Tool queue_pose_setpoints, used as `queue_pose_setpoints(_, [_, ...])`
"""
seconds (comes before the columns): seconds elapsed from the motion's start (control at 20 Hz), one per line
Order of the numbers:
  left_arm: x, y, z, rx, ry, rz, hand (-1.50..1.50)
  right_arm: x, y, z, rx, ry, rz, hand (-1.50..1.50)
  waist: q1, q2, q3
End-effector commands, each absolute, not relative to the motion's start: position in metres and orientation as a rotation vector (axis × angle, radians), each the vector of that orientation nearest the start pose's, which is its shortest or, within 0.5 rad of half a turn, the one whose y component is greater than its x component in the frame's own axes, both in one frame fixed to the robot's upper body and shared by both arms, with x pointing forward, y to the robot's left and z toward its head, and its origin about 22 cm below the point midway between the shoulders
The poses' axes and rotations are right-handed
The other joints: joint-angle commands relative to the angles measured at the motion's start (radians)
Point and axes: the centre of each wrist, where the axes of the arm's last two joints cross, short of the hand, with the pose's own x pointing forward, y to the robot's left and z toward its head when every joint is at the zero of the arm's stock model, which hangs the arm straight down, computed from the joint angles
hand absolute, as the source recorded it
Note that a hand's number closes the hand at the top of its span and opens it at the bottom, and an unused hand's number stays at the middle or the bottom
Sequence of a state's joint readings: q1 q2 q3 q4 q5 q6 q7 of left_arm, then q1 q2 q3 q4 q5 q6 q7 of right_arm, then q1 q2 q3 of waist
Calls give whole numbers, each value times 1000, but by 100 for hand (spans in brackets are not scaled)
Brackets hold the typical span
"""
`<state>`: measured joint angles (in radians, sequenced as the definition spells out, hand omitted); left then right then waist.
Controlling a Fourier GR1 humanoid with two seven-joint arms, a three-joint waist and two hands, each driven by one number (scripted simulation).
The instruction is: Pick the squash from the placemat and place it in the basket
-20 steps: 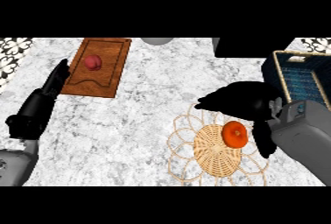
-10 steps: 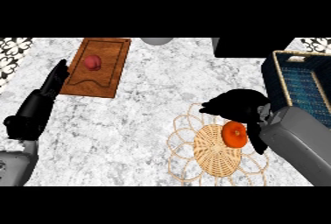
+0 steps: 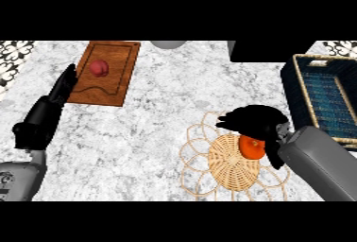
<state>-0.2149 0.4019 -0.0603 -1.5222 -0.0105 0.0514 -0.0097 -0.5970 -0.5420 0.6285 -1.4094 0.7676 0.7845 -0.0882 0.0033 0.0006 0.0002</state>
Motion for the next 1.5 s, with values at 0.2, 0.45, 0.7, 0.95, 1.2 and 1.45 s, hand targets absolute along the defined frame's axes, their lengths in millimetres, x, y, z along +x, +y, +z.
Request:
queue_pose_setpoints(0.2, [277, 307, 68, 290, -1724, -377, 0, 333, -188, 69, -322, -960, 2083, -150, 4, 0, 0])
queue_pose_setpoints(0.45, [287, 279, 75, 297, -1737, -380, 0, 327, -183, 65, -300, -972, 2077, -150, 0, -1, 0])
queue_pose_setpoints(0.7, [270, 284, 64, 289, -1720, -372, 0, 331, -195, 48, -284, -923, 2107, -150, 4, -1, 0])
queue_pose_setpoints(0.95, [295, 277, 85, 284, -1705, -363, 0, 327, -193, 33, -319, -924, 2074, -150, -2, 0, 0])
queue_pose_setpoints(1.2, [292, 277, 71, 280, -1730, -376, 0, 334, -224, 28, -316, -920, 2062, -150, -2, 0, 0])
queue_pose_setpoints(1.45, [296, 290, 74, 294, -1710, -379, 0, 342, -206, 21, -296, -895, 2066, 150, 0, 0, 0])
